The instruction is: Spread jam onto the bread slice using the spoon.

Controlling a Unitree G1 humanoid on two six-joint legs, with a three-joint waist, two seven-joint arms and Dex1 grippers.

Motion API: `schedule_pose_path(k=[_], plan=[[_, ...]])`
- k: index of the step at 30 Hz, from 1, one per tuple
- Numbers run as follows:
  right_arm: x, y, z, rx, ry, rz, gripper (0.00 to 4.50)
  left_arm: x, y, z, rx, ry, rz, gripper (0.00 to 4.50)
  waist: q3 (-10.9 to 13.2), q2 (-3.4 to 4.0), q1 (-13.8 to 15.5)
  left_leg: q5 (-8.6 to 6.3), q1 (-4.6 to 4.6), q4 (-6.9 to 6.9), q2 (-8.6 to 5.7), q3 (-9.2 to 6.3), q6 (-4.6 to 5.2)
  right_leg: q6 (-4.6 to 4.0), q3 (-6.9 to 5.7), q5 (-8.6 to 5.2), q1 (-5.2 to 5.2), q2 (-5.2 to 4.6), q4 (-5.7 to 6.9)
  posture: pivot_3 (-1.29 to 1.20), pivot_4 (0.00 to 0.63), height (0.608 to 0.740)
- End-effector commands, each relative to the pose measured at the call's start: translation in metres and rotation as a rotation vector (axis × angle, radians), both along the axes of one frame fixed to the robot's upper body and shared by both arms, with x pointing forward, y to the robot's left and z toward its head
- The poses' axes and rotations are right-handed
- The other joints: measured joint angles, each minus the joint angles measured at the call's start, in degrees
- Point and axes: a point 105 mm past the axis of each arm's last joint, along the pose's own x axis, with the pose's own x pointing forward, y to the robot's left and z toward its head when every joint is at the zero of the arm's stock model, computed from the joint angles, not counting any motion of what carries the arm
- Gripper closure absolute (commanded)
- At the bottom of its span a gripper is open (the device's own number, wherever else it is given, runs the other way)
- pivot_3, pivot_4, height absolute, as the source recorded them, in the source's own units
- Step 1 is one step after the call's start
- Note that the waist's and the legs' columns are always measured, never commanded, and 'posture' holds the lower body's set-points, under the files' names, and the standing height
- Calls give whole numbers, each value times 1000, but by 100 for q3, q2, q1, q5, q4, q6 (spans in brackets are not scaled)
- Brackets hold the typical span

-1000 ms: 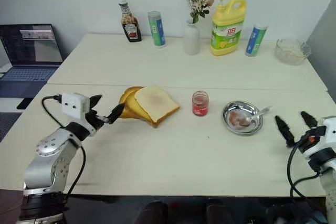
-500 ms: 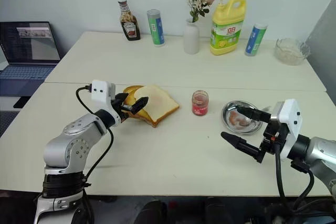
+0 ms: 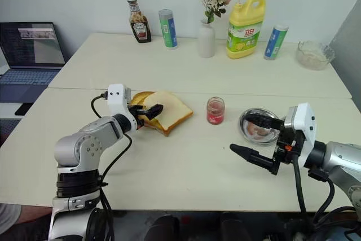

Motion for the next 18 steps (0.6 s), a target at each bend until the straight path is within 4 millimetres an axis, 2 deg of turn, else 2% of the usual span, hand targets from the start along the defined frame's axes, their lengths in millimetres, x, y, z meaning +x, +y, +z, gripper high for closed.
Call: schedule_pose_path(k=[1,4,7,18], plan=[[-2,3,5,-7,-35,22,13,1,-5,13,-36,-4,-21,0,0,0,0,0,0,0,0,0,0,0,0,0,0,0,0,0,150,740],[-2,3,4,-10,-36,20,13,1,-6,11,-18,6,-29,0,0,0,0,0,0,0,0,0,0,0,1,0,-1,0,0,0,150,740],[-2,4,4,-10,-37,18,0,1,-8,10,-39,28,-31,612,0,0,0,0,0,-1,0,0,0,-1,0,1,-1,0,1,0,150,740],[1,3,4,-14,-41,10,0,2,-10,17,-42,19,-57,4232,0,0,1,0,0,0,0,0,-1,-5,1,5,-1,-1,1,0,150,740]])
